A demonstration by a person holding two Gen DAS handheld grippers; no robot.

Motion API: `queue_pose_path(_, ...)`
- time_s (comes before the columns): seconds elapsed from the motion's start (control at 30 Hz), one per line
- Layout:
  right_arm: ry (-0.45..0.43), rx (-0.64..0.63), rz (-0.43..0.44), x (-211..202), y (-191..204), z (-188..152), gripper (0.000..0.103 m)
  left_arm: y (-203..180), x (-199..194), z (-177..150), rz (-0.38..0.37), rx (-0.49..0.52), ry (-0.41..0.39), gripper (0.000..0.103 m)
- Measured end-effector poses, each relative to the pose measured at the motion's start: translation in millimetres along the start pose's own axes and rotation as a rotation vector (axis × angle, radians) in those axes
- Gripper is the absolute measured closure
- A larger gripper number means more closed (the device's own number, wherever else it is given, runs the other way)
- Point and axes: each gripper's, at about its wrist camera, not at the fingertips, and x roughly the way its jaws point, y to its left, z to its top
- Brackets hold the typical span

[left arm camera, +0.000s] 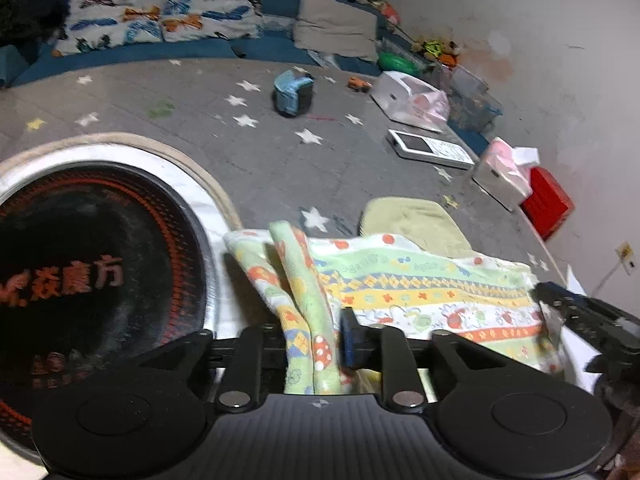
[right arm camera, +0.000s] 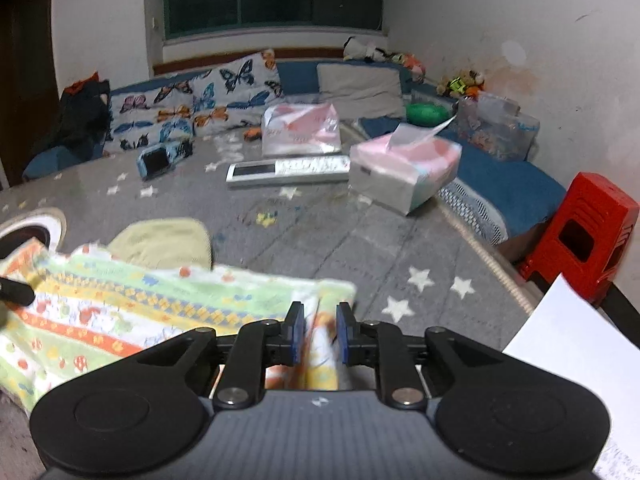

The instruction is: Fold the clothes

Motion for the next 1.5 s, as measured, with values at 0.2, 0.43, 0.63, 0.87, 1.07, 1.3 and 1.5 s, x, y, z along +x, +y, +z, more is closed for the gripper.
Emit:
queue_pose_path(0.2, -0.014, 0.027, 0.068, -1, 9, 8, 0.087, 3, -13, 5, 0.073, 0.026, -0.048, 0.056)
queue_pose_path(0.43, -0.003, 0.028, 0.124, 11, 27, 11, 0.087, -12, -15, 13, 0.067, 0.057, -0.101, 0.066)
queue_pose_path(0.63, 0.014, 0.011, 0.144, 26, 43, 12, 0.087, -29, 6, 18, 0.006, 0.067, -0.08, 0.08)
queue_pose_path(0.87, 0.03, 0.022, 0.155, 40, 46, 9, 0.087, -45, 32, 21, -0.032, 0.081, -0.048, 0.082)
queue_pose_path(1.07, 0.02, -0.001, 0.153, 33, 47, 10, 0.087, -44, 41, 16, -0.017, 0.076, -0.028, 0.081)
queue_pose_path(1.3, -0.004, -0.033, 0.189, 13, 53, 6, 0.083, -47, 22, 8, -0.022, 0.096, -0.053, 0.08)
queue_pose_path(1.5, 0.012, -0.053, 0.234, -10, 65, -9, 0.081, -54, 3, -12, -0.035, 0.147, -0.084, 0.08)
